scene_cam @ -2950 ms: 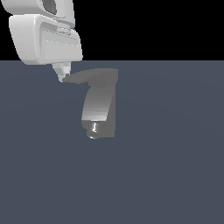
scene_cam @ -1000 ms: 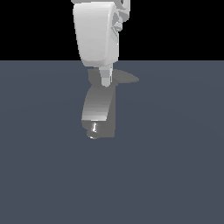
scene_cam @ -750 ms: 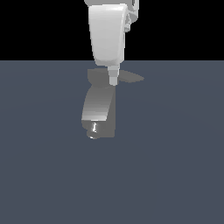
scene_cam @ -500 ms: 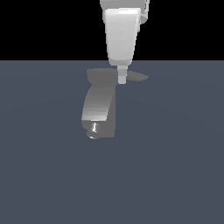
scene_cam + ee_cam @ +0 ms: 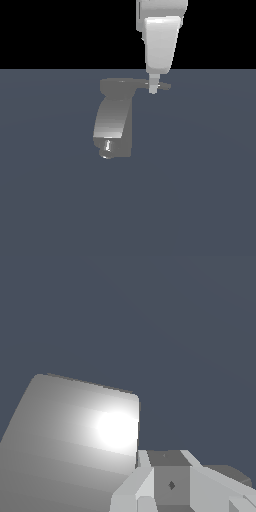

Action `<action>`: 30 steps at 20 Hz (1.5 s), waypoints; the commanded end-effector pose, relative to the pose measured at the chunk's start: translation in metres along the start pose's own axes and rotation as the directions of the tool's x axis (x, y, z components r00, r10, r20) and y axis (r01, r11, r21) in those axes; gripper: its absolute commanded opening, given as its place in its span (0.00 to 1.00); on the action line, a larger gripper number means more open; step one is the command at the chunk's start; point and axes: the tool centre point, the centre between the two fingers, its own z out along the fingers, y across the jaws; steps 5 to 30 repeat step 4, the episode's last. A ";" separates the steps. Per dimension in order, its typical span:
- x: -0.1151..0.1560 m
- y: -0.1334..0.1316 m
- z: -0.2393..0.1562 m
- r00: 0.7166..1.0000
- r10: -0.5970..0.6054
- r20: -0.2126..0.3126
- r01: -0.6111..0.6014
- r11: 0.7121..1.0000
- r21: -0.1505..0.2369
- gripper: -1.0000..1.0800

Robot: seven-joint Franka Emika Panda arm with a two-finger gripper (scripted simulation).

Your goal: Turn on the faucet by rotating a designated handle.

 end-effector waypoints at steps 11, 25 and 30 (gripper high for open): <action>0.027 -0.013 0.000 1.000 0.024 0.000 -0.024 1.000 0.001 0.00; 0.027 -0.013 0.000 1.000 0.024 0.000 -0.024 1.000 0.001 0.00; 0.027 -0.013 0.000 1.000 0.024 0.000 -0.024 1.000 0.001 0.00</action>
